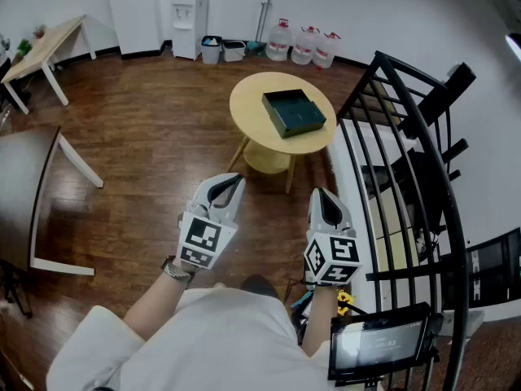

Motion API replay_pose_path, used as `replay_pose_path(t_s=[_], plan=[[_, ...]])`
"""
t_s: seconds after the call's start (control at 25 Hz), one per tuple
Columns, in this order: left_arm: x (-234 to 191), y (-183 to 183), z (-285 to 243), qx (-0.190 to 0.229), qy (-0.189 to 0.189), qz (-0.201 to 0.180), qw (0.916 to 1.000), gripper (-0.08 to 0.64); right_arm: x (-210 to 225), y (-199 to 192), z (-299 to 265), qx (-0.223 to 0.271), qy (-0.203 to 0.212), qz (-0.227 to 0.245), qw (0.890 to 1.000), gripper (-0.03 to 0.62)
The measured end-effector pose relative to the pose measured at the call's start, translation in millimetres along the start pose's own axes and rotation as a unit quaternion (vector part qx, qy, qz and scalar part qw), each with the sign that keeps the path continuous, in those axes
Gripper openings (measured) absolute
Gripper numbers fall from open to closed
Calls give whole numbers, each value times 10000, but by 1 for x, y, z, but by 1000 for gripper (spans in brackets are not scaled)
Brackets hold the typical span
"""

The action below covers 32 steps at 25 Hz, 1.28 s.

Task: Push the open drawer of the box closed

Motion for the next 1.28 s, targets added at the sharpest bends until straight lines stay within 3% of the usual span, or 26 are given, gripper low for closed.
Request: replay_pose_path(t_s=[0.32,0.56,1.28], plan=[[-20,-9,-9,-107,-109,-39,9999,8,-7,3,-17,-18,-57,-26,10000,2],[-31,-10,-46,-237,-130,-41,9996,9,13,1,-49,-122,-55,-106,9999,2],[-79,60,-256,-260,-158,-109,9995,9,150,69,-220,43,155,-59,9999,2]])
Point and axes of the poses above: the fingertips, and each gripper's own axes: z backward along the fingers, x to its right, y out of its top, the point moved 8 cm from there along z, backward along the fingers, and after that the axes turned 11 degrees about -x, right-handed, at the moved point
